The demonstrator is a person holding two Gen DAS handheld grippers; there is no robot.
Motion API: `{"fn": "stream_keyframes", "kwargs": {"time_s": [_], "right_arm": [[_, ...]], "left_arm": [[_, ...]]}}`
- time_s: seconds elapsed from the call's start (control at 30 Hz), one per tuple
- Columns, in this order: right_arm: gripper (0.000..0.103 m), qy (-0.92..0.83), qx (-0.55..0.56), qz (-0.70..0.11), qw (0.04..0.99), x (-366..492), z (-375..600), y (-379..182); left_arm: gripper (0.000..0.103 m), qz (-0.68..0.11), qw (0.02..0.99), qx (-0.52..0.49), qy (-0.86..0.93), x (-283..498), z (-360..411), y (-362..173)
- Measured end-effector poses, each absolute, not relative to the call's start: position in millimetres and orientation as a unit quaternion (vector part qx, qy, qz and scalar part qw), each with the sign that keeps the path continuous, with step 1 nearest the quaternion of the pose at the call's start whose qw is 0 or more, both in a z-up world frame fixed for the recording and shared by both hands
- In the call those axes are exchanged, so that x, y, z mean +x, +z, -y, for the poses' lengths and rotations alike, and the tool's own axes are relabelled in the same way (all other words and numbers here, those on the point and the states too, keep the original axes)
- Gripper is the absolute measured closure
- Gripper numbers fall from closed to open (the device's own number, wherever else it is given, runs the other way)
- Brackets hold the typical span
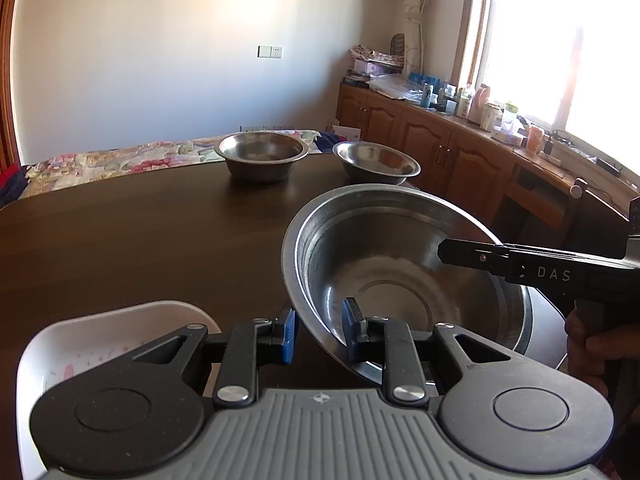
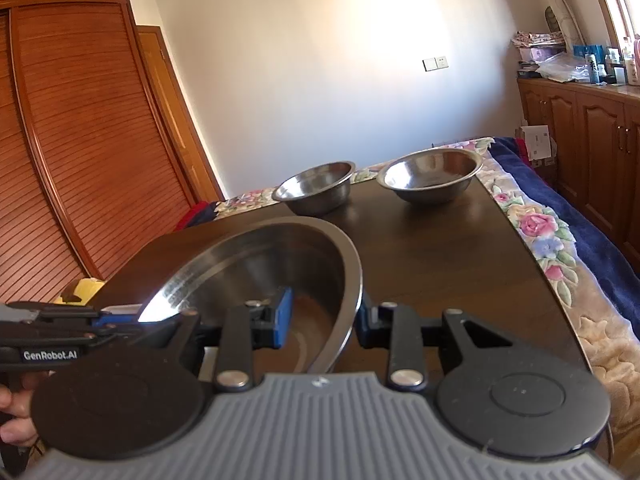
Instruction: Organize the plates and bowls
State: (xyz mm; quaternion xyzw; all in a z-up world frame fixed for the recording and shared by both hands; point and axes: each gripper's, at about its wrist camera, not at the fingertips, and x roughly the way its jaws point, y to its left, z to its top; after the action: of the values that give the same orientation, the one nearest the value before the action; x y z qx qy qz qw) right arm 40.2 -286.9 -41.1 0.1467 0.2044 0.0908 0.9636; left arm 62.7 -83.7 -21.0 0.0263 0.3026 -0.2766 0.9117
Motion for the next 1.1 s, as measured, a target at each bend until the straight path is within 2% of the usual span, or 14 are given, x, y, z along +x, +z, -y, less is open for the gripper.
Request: {"fn": "stream_keyframes", "kwargs": {"time_s": [1.1], "right_arm": [[0.069,0.098,0.125,-0.227,0.961,35,269,-51]], "left_arm": [[0.075,-0.308,0.914,0.021,-0.262,55,72,-32]]}}
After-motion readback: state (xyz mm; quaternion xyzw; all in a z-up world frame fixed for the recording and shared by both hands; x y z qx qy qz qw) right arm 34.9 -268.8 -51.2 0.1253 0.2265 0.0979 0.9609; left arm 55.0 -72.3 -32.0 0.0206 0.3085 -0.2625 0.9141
